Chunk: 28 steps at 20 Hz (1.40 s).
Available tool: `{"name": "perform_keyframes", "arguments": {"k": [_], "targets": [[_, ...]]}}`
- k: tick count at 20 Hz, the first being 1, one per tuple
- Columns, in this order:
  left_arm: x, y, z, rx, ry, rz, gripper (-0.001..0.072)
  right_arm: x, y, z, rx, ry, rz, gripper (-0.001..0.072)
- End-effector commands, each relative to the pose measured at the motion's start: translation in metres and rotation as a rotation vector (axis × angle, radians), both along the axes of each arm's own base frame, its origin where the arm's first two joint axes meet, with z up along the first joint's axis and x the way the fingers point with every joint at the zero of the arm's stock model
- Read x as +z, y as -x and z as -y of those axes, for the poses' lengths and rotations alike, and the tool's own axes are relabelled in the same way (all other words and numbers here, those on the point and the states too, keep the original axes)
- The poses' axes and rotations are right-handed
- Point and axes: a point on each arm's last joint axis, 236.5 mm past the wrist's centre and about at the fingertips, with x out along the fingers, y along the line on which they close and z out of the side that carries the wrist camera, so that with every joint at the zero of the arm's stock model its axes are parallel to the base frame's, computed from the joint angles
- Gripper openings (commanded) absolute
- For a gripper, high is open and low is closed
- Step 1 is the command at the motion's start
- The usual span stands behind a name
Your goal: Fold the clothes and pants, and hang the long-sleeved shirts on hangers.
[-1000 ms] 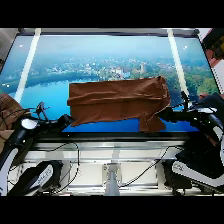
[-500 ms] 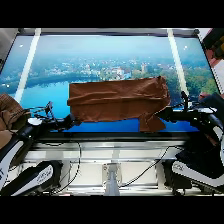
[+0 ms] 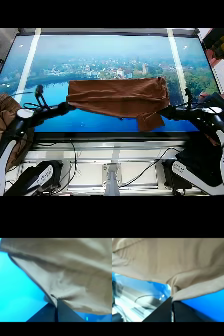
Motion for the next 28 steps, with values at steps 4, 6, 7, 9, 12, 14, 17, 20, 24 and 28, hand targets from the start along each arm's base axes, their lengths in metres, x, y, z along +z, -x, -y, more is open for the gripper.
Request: {"name": "perform_keyframes", "arguments": {"k": [4, 6, 7, 9, 12, 14, 17, 20, 24, 28], "targets": [[0.116, 0.006, -0.001, -0.015, -0.072, 0.347, 0.0025, 0.063, 0.000, 0.000, -0.067, 0.075, 0.165, 0.0013], [0.137, 0.015, -0.009, 0.007, -0.121, 0.410, 0.0025, 0.081, 0.000, 0.001, -0.102, 0.095, 0.215, 0.0013], [0.140, 0.019, -0.013, 0.025, -0.135, 0.412, 0.0025, 0.089, -0.003, 0.002, -0.139, 0.084, 0.229, 0.0014], [0.135, 0.021, -0.021, 0.058, -0.154, 0.379, 0.0025, 0.108, -0.018, 0.000, -0.212, 0.039, 0.285, 0.0013], [0.118, 0.017, -0.025, 0.092, -0.129, 0.305, 0.0025, 0.128, -0.050, -0.004, -0.312, 0.013, 0.387, 0.0013], [0.103, 0.013, -0.026, 0.094, -0.121, 0.257, 0.0025, 0.137, -0.071, -0.001, -0.397, 0.057, 0.459, 0.0013], [0.075, 0.007, -0.026, 0.089, -0.114, 0.170, 0.0025, 0.135, -0.095, -0.009, -0.481, 0.092, 0.498, 0.0012], [0.054, 0.004, -0.030, 0.098, -0.121, 0.105, 0.0024, 0.109, -0.117, -0.024, -0.490, 0.131, 0.464, 0.0013], [0.024, 0.004, -0.068, 0.195, -0.248, 0.014, 0.0025, 0.064, -0.155, -0.021, -0.506, 0.178, 0.369, 0.0013], [0.008, -0.003, -0.086, 0.253, -0.295, -0.016, 0.0025, 0.023, -0.174, -0.025, -0.489, 0.193, 0.278, 0.0013]]}}
